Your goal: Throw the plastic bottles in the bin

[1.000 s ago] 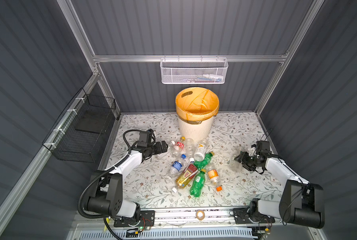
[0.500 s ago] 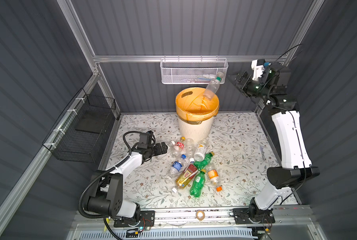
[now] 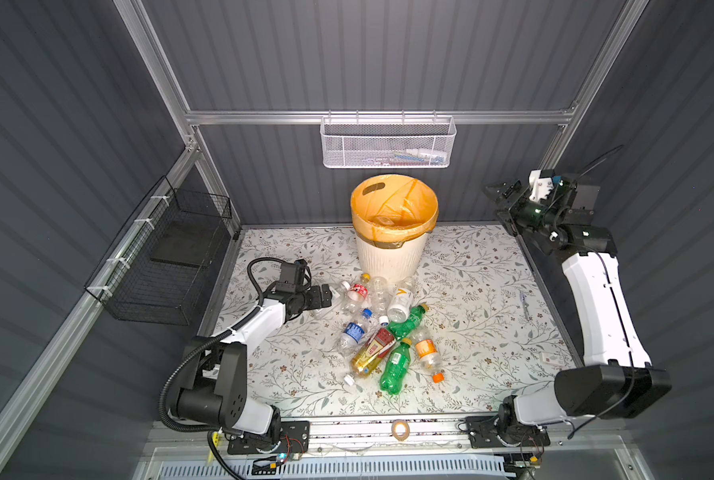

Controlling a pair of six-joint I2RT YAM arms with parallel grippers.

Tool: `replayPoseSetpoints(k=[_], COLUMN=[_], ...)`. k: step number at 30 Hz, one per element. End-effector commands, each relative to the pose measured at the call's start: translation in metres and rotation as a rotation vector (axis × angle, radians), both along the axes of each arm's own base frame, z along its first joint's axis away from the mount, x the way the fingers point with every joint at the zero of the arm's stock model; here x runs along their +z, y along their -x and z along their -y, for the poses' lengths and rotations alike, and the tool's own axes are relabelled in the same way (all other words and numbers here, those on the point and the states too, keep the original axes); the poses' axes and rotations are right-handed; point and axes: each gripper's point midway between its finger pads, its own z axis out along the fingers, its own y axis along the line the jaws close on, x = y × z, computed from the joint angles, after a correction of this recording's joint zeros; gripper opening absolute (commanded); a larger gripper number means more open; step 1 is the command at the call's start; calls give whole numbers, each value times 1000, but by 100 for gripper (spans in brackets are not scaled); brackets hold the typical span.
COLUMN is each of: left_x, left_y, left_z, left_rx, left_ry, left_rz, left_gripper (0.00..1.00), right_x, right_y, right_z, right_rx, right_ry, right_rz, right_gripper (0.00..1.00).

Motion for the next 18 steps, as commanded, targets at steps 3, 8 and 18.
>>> replayPoseSetpoints(k=[3, 8, 18], left_x=[11, 7, -16], left_y=[-18, -22, -4], left_z=[-2, 6, 28], left_rx=[-81, -212, -451], left_ry=[-135, -207, -383], left_rz=[50, 29, -9], left_gripper=[100, 100, 100], right_x=[-60, -112, -150], right_y=[26, 51, 61], right_z=[8, 14, 17], right_rx=[-19, -31, 1], right_ry=[81, 118, 168], right_rz=[-72, -150, -207], right_gripper=[99, 99, 99])
